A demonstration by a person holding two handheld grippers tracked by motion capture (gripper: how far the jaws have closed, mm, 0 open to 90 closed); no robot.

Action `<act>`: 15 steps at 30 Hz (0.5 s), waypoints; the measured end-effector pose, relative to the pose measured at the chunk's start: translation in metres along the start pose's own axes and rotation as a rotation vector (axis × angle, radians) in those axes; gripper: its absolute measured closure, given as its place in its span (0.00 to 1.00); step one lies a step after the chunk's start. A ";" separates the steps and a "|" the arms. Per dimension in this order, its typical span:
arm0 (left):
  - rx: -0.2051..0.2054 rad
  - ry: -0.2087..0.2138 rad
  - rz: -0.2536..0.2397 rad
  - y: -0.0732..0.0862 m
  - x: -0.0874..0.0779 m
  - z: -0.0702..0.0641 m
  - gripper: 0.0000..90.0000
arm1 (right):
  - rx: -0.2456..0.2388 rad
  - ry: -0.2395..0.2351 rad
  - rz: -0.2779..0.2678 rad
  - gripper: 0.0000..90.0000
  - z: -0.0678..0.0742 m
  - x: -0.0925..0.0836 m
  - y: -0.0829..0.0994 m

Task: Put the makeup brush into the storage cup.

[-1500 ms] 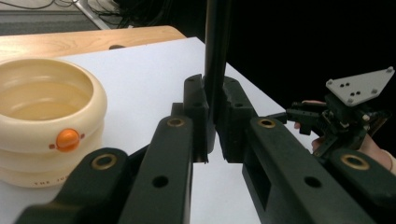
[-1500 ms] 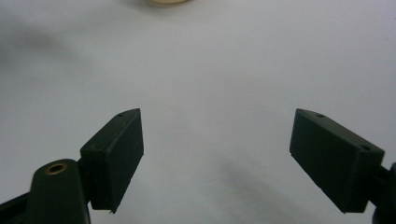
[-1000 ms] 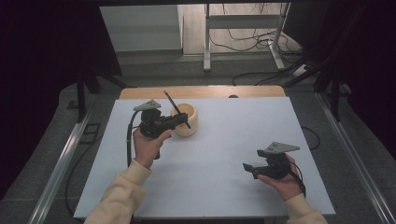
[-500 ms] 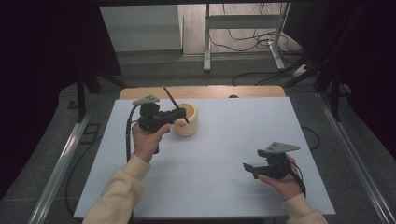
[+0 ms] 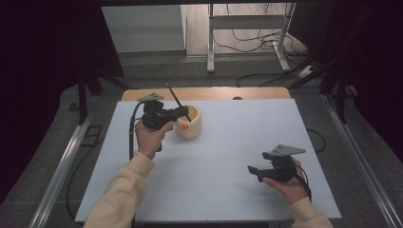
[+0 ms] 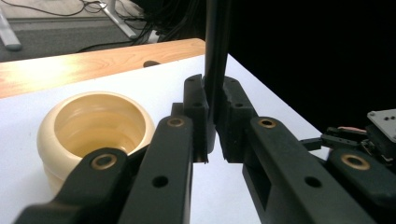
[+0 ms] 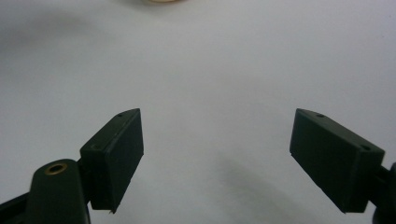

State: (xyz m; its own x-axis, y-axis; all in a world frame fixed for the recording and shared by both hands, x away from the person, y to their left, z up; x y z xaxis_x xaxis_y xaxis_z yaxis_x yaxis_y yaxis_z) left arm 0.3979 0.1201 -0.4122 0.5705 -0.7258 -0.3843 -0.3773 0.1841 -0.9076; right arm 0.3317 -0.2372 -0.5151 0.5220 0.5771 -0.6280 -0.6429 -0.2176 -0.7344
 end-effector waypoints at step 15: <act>-0.017 -0.028 0.009 0.000 0.005 0.012 0.92 | -0.001 0.001 -0.001 0.20 0.000 0.001 0.000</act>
State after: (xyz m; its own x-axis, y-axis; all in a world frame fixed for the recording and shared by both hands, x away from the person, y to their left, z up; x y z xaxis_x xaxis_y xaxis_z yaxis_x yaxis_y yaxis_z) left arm 0.4096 0.1244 -0.4157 0.5867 -0.7055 -0.3975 -0.3949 0.1793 -0.9011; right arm 0.3319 -0.2371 -0.5157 0.5235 0.5766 -0.6273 -0.6418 -0.2173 -0.7354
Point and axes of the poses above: each handheld gripper's, and its own axes: x roughly forward along the jaws, y roughly out of its underside, z roughly to its left, the point moved 4 cm from there along x, roughly forward along the jaws, and after that the axes turned 14 degrees about x, right-handed, at the moved point
